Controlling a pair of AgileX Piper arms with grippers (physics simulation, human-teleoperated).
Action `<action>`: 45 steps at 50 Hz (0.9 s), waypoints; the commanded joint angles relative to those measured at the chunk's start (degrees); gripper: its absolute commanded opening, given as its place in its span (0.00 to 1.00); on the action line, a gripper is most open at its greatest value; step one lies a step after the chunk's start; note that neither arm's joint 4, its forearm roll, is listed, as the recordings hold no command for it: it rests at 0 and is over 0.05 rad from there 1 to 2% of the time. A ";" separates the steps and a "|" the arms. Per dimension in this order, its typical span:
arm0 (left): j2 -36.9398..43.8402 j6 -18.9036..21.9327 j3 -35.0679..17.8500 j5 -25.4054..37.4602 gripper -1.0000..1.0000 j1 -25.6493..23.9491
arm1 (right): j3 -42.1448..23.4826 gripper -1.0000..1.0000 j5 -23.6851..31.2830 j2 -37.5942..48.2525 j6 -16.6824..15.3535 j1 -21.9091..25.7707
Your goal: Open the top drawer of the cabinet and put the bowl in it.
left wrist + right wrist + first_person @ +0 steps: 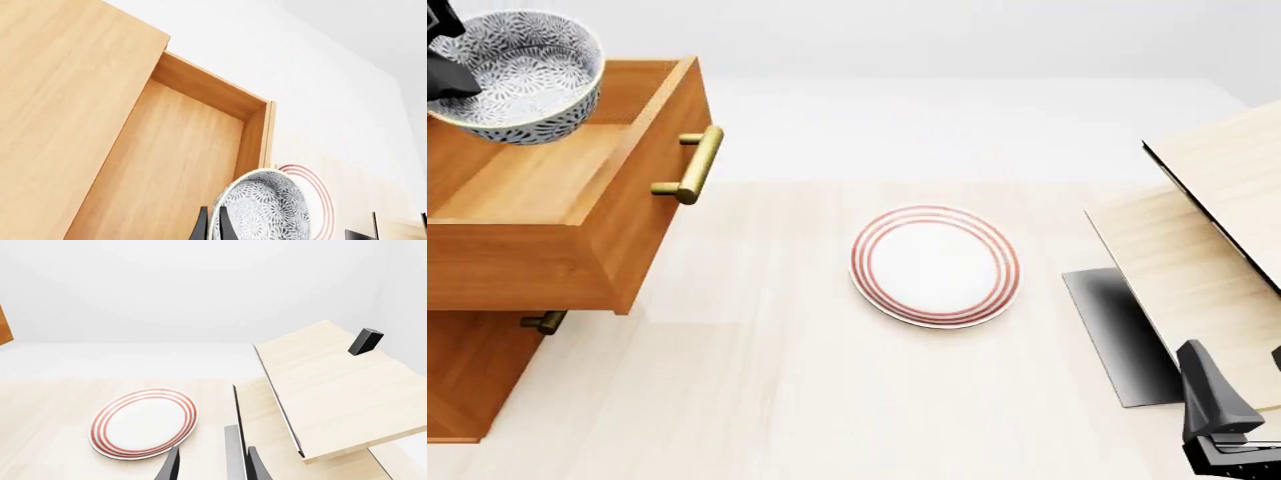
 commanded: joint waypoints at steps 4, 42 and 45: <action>-2.27 -1.78 2.93 -1.46 0.00 2.35 | 0.04 1.00 0.17 -0.24 0.00 -0.01; 2.48 -4.78 4.70 -8.12 0.00 4.82 | 0.04 1.00 0.17 -0.23 -0.01 -0.01; 3.09 -4.95 4.57 -8.58 0.00 4.82 | 0.04 1.00 0.17 -0.22 0.00 0.00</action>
